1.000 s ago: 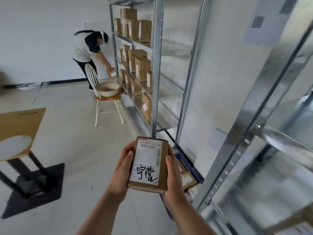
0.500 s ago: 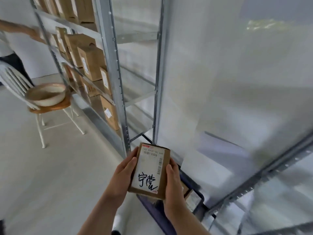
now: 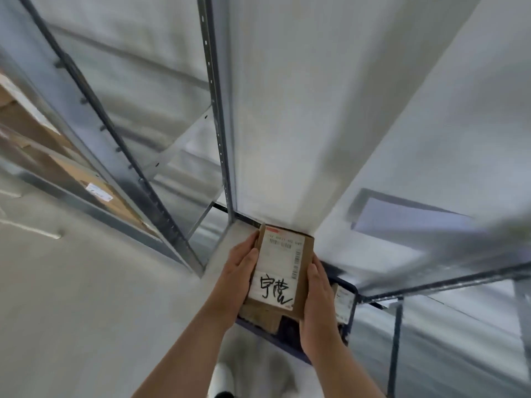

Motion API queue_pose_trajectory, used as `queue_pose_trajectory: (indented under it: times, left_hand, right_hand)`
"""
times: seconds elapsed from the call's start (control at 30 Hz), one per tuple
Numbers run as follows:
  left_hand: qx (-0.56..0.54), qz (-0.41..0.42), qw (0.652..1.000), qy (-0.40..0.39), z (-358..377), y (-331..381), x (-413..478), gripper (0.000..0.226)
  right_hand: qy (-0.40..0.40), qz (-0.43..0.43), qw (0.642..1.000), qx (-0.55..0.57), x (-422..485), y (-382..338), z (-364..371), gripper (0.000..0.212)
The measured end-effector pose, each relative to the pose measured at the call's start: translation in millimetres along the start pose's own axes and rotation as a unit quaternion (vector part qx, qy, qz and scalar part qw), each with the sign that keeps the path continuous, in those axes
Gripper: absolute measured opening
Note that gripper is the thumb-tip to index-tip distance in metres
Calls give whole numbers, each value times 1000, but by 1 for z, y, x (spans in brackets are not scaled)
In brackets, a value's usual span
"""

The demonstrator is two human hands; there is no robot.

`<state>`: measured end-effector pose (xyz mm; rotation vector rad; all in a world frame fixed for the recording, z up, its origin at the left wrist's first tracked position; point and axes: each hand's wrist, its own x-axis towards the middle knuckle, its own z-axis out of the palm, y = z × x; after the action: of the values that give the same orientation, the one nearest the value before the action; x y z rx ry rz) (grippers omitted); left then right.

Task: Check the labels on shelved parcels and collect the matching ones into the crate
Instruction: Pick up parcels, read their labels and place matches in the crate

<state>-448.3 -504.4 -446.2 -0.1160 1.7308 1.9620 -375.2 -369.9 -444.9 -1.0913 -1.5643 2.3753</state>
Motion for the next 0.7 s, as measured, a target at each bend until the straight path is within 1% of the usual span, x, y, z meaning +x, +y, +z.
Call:
queue_pose_trajectory:
  times: [0.07,0.17,0.23,0.37,0.47,0.57,0.7]
  left_hand:
    - [-1,-19,1000,-14,-10,-26,37,49]
    - [-5,-42,999,-22,-22,-70,88,40]
    - [-19,-56,998,-6,-29,-104,119,39]
    - [-31,-105,993,37,-42,-173,174,28]
    - [-32,-152,987,39,-49,-229,210,31]
    - [26,-165,986,19,-52,-275,237,39]
    - [154,-133,979,5,-55,-323,276,37]
  right_hand:
    - [19,6,1000,-5,37,23,4,37]
    - [41,26,999,-20,93,66,2,37]
    - [52,44,997,-36,129,99,-1,37]
    - [67,62,995,-50,195,162,-9,36]
    - [57,77,994,-61,234,206,-21,35]
    - [66,103,990,-76,267,246,-35,39]
    - [79,147,979,-119,311,292,-47,42]
